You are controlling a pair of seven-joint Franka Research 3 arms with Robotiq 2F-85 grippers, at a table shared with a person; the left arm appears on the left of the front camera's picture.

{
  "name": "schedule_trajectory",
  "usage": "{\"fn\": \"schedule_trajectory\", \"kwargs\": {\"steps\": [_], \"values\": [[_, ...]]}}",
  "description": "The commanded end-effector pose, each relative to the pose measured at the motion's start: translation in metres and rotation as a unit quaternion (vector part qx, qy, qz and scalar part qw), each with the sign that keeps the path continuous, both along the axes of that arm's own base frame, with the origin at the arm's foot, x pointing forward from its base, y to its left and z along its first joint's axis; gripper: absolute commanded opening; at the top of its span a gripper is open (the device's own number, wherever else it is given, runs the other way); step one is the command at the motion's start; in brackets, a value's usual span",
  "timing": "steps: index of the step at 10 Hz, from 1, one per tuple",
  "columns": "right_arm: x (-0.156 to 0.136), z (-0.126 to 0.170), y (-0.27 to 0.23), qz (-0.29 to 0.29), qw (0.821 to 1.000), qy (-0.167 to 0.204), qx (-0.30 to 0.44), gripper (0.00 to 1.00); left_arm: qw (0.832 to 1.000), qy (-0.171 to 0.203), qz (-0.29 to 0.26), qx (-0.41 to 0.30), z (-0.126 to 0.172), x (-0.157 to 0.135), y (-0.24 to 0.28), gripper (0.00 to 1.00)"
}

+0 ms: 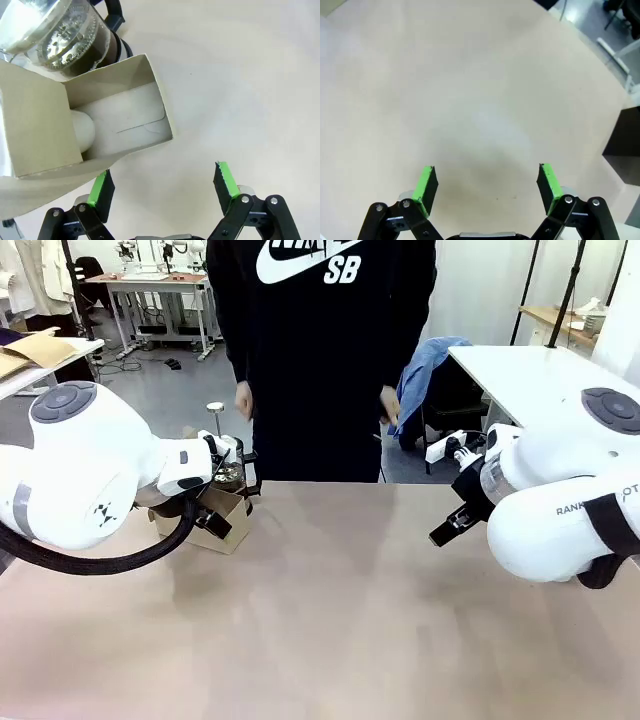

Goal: Pour a drink into a cup and package it in a carrier.
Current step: Pick up the 600 ml Paper Cup and place it in the middle top area of the table.

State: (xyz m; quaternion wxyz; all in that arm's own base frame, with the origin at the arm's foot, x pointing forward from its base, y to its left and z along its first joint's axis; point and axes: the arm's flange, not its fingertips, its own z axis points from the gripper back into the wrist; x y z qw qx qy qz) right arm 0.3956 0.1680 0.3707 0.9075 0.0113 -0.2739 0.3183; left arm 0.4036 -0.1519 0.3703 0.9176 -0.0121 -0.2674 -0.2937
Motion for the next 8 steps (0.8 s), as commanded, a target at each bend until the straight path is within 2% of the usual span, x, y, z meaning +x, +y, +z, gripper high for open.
{"fn": "schedule_trajectory", "kwargs": {"steps": [1, 8], "values": [[0.0000, 0.0001, 0.0000, 0.000, 1.000, 0.000, 0.000, 1.00, 1.000, 0.000, 0.000, 0.000, 0.0000, 0.0000, 0.0000, 1.00], [0.0000, 0.0001, 0.0000, 0.000, 1.000, 0.000, 0.000, 1.00, 1.000, 0.000, 0.000, 0.000, 0.0000, 0.0000, 0.0000, 1.00]]}}
